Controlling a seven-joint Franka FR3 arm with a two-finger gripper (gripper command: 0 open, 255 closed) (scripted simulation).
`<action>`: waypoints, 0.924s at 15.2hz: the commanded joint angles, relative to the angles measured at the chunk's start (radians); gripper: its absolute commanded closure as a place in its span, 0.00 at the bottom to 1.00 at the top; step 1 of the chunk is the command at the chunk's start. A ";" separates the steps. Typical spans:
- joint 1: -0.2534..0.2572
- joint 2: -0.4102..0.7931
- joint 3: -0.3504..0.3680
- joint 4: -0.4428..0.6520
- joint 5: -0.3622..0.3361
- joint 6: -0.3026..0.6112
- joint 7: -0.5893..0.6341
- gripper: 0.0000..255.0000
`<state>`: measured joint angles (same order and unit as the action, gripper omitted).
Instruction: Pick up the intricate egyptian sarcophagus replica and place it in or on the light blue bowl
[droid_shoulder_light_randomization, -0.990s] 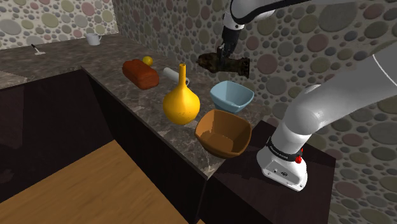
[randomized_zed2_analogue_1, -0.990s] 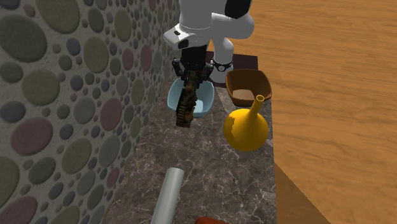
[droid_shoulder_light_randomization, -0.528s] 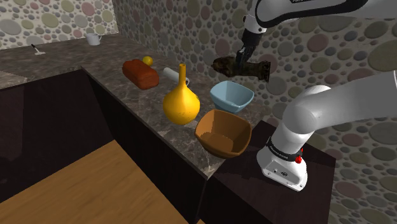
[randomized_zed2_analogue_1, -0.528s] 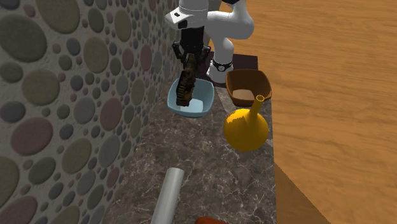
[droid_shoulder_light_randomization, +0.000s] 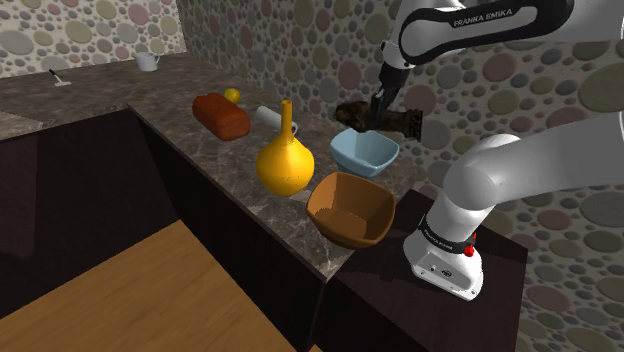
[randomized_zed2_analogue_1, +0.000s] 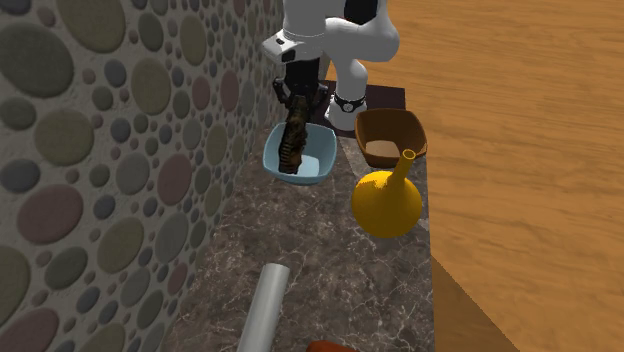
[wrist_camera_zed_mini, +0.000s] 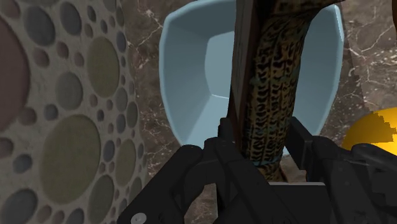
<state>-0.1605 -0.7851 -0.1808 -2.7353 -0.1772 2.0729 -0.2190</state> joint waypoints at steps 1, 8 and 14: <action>-0.003 0.008 -0.005 -0.024 -0.005 0.034 0.000 1.00; -0.009 0.050 -0.018 -0.096 -0.021 0.149 0.005 1.00; -0.008 0.051 -0.019 -0.098 -0.021 0.151 0.006 1.00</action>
<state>-0.1694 -0.7345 -0.1999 -2.8334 -0.1987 2.2213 -0.2133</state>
